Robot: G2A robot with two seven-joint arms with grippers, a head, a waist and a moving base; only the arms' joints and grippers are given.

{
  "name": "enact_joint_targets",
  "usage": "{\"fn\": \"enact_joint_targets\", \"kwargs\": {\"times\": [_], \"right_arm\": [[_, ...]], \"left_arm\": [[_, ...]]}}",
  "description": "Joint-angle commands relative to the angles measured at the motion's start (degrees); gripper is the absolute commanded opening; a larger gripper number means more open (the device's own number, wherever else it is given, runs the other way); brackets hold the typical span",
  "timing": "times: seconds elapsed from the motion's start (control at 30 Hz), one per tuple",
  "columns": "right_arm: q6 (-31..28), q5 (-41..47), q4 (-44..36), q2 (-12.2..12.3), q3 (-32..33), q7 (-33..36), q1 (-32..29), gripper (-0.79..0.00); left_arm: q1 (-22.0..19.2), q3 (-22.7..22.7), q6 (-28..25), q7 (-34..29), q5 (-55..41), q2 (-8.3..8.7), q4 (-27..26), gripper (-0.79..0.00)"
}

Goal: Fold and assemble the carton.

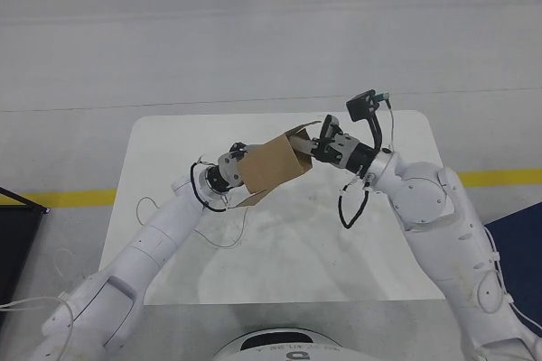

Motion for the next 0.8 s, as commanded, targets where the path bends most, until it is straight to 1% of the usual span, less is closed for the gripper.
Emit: {"fn": "enact_joint_targets", "kwargs": {"times": [0.0,0.23,0.4,0.77], "right_arm": [[-0.2,0.3,0.2,0.0,-0.1,0.6,0.4,0.000],[-0.6,1.5,1.0,0.1,0.2,1.1,1.0,0.000],[-0.7,1.2,1.7,0.0,-1.4,3.2,1.9,0.000],[-1.0,2.8,2.0,0.2,0.8,1.5,1.8,0.000]], "left_arm": [[0.0,0.0,0.0,0.0,0.0,0.00,0.0,-0.785],[0.0,0.0,0.0,0.0,0.0,0.00,0.0,-0.785],[0.0,0.0,0.0,0.0,0.0,0.00,0.0,-0.785],[0.0,0.0,0.0,0.0,0.0,0.00,0.0,-0.785]]}}
